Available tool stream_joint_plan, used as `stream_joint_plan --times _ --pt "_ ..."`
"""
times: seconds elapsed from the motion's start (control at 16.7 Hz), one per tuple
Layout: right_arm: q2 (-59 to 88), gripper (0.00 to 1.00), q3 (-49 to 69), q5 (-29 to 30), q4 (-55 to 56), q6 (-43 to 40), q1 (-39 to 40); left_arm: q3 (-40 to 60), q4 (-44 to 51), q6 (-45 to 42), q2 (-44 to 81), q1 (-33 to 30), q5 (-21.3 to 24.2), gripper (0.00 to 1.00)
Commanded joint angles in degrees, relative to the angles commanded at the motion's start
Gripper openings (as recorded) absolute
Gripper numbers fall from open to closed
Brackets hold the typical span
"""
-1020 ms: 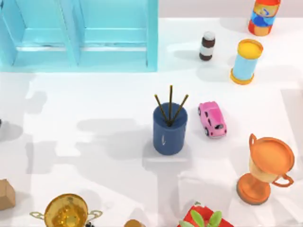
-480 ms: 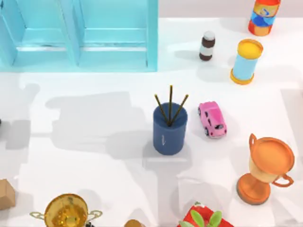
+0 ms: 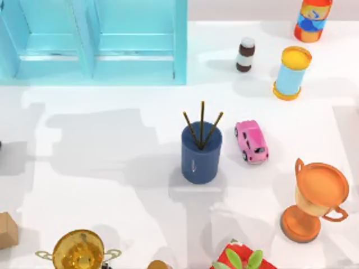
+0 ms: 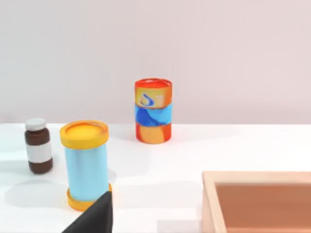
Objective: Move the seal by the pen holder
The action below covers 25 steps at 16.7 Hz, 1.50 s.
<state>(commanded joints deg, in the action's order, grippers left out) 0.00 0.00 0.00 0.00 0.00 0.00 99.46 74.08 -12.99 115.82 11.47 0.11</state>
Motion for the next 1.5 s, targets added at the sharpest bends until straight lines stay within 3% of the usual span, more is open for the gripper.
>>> stream_joint_plan --times 0.36,0.66,1.44,1.5 --pt "0.00 1.00 0.00 0.00 0.00 0.00 0.00 -12.44 -15.60 -0.29 2.49 0.23 0.02 1.00" --pt "0.00 1.00 0.00 0.00 0.00 0.00 0.00 -13.86 -17.10 -0.33 2.83 0.27 0.02 1.00" --pt "0.00 1.00 0.00 0.00 0.00 0.00 0.00 -13.86 -17.10 -0.33 2.83 0.27 0.02 0.02" --pt "0.00 1.00 0.00 0.00 0.00 0.00 0.00 -13.86 -17.10 -0.33 2.83 0.27 0.02 0.00"
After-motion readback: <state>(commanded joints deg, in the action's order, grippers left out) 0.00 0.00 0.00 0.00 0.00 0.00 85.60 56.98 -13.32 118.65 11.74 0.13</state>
